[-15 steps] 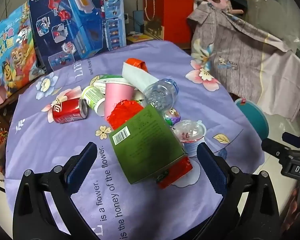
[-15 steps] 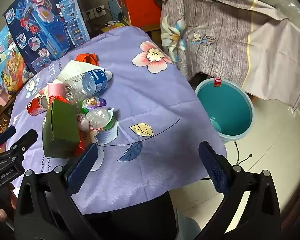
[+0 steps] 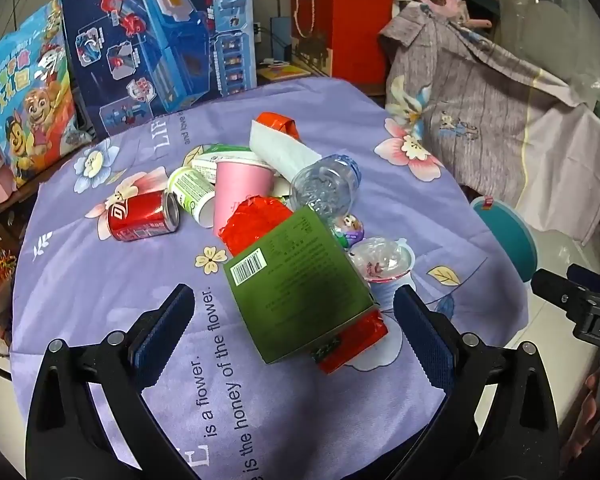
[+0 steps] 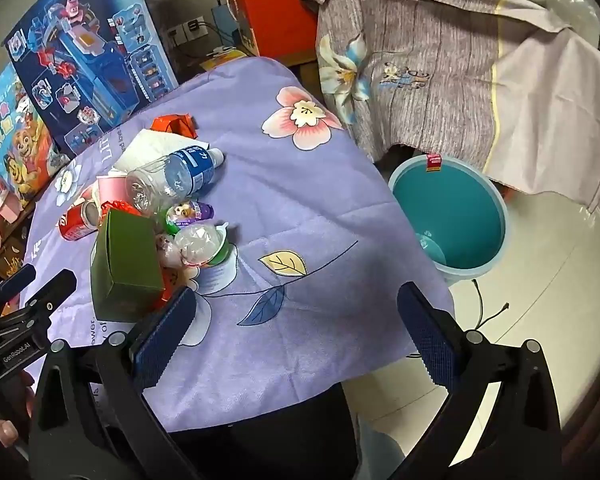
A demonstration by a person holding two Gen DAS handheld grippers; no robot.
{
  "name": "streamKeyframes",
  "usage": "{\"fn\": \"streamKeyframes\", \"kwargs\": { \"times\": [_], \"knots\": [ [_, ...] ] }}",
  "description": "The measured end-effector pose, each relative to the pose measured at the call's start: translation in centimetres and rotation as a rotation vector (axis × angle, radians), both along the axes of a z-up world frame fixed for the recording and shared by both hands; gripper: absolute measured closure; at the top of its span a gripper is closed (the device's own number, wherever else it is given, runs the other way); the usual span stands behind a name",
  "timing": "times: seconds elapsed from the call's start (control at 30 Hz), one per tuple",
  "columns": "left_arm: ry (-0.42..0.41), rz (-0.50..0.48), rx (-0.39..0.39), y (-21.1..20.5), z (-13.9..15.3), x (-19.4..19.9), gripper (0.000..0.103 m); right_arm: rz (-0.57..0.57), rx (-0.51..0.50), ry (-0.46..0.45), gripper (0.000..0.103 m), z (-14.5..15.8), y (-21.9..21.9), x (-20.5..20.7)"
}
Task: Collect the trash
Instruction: 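Move the left tool toward the green box on the table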
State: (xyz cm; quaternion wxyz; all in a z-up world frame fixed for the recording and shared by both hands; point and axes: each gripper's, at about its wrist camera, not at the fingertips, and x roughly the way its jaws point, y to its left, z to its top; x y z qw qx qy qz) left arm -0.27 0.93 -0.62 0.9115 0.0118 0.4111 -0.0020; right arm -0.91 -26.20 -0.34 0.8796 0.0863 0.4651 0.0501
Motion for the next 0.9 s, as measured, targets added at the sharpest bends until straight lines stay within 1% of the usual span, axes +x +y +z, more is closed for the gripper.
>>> {"fn": "streamKeyframes", "kwargs": {
  "times": [0.17, 0.4, 0.63, 0.9],
  "knots": [
    [0.022, 0.016, -0.014, 0.1, -0.2, 0.2, 0.004, 0.004, 0.005, 0.011, 0.006, -0.6, 0.5, 0.1],
    [0.028, 0.035, -0.023, 0.4, -0.5, 0.3, 0.004, 0.007, 0.003, 0.011, 0.006, -0.9, 0.6, -0.1],
    [0.03, 0.035, -0.023, 0.6, -0.3, 0.4, 0.004, 0.002, 0.005, 0.012, 0.006, -0.9, 0.5, 0.1],
    [0.035, 0.042, -0.035, 1.0, -0.8, 0.3, 0.004, 0.009, -0.001, 0.014, 0.006, -1.1, 0.6, 0.1]
  ]
}}
